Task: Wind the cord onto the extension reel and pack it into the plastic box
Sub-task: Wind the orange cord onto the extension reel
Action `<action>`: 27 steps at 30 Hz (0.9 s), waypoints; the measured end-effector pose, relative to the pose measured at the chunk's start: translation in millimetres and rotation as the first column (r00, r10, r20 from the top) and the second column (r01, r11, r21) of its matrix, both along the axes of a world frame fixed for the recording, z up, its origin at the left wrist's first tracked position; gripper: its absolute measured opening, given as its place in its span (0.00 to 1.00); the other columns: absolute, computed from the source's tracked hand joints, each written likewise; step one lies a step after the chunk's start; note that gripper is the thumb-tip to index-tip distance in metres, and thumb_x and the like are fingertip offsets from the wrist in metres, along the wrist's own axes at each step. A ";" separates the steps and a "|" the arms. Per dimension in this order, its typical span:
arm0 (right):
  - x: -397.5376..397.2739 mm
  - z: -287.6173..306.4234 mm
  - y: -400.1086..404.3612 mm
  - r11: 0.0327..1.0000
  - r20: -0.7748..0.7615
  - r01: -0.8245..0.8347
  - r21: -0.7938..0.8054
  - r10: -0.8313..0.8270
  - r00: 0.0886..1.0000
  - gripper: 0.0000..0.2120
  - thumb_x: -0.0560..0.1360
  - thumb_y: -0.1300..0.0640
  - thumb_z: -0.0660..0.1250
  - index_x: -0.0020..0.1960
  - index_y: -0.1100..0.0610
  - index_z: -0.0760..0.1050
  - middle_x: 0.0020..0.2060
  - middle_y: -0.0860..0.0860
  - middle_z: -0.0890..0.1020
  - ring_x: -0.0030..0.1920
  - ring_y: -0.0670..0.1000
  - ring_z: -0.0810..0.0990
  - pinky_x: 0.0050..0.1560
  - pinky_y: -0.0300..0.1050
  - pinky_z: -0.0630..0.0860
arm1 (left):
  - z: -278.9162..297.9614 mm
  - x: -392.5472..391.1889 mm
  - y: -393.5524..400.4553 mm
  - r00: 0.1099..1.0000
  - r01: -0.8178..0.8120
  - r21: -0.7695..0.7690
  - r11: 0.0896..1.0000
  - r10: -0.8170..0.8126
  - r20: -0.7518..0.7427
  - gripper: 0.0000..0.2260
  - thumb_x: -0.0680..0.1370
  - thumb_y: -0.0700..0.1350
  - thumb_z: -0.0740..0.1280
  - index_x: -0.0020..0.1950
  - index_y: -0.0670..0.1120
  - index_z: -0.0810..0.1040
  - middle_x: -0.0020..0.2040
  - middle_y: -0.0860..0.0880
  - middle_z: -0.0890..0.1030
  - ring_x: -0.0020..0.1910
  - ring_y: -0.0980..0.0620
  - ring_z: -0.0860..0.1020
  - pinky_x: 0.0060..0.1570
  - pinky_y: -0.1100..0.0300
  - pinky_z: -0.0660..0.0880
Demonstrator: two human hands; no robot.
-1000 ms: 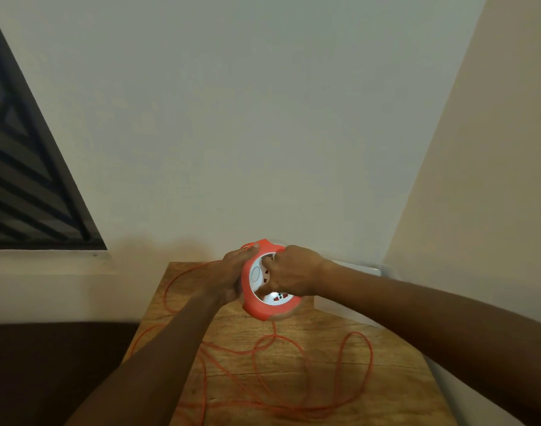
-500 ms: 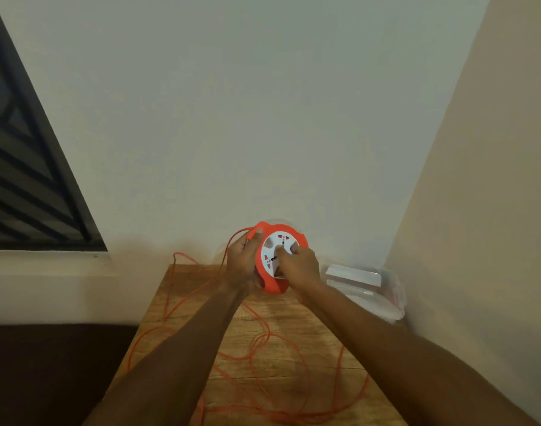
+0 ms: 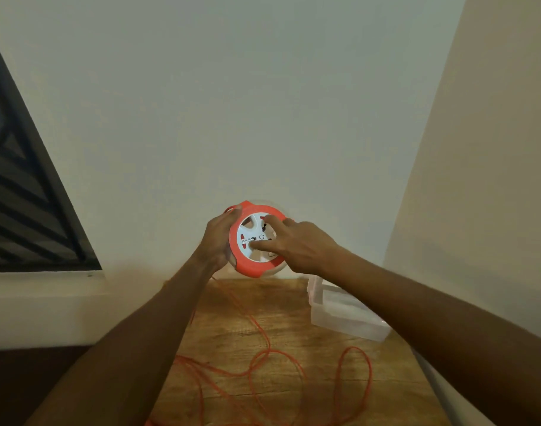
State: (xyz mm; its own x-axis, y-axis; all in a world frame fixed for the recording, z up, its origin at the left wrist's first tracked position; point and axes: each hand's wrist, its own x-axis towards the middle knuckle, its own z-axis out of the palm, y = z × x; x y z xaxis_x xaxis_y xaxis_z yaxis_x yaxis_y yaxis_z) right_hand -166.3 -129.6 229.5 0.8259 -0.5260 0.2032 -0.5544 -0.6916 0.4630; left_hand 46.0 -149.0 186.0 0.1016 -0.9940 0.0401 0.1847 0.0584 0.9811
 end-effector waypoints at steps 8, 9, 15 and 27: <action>0.2 49.9 -2.9 0.980 -0.392 -0.189 -0.063 0.150 0.908 0.34 0.76 0.53 0.73 0.76 0.42 0.60 0.76 0.57 0.59 0.66 0.63 0.73 0.51 0.53 0.81 | 21.6 -3.2 -3.0 0.998 0.061 0.046 0.997 -0.061 0.005 0.14 0.84 0.53 0.64 0.65 0.48 0.80 0.62 0.40 0.84 0.55 0.38 0.84 0.61 0.40 0.80; 0.3 52.6 -2.0 0.982 -0.410 -0.177 -0.073 0.132 0.902 0.34 0.76 0.52 0.73 0.76 0.42 0.59 0.76 0.57 0.60 0.66 0.63 0.73 0.53 0.53 0.80 | 21.6 -3.8 -2.4 0.998 0.070 0.049 0.996 -0.070 -0.001 0.15 0.85 0.53 0.64 0.66 0.47 0.80 0.61 0.40 0.84 0.54 0.38 0.84 0.59 0.41 0.80; 11.9 39.6 9.2 0.977 -0.524 -0.174 -0.122 0.086 0.848 0.34 0.75 0.49 0.73 0.76 0.43 0.62 0.72 0.58 0.69 0.62 0.60 0.78 0.52 0.54 0.81 | 16.8 -13.8 3.5 0.990 0.133 0.072 0.988 -0.136 0.027 0.18 0.84 0.53 0.64 0.69 0.43 0.78 0.57 0.42 0.85 0.47 0.43 0.86 0.47 0.50 0.85; 9.7 14.6 0.4 0.983 0.387 0.167 0.080 -0.185 0.903 0.31 0.73 0.37 0.66 0.73 0.44 0.67 0.61 0.51 0.82 0.56 0.57 0.82 0.52 0.51 0.79 | 8.6 -31.2 8.5 0.952 0.023 -0.028 0.999 -0.031 -0.305 0.23 0.83 0.53 0.65 0.74 0.42 0.76 0.67 0.38 0.82 0.63 0.35 0.81 0.65 0.38 0.79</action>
State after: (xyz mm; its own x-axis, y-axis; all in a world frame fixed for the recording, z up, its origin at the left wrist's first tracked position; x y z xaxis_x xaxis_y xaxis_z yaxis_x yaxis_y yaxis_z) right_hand -156.6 -129.2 244.1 0.5779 -0.6710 0.4645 -0.7990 -0.5810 0.1549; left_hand 14.8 -140.5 194.6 0.0858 -0.9957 0.0354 0.4766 0.0723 0.8761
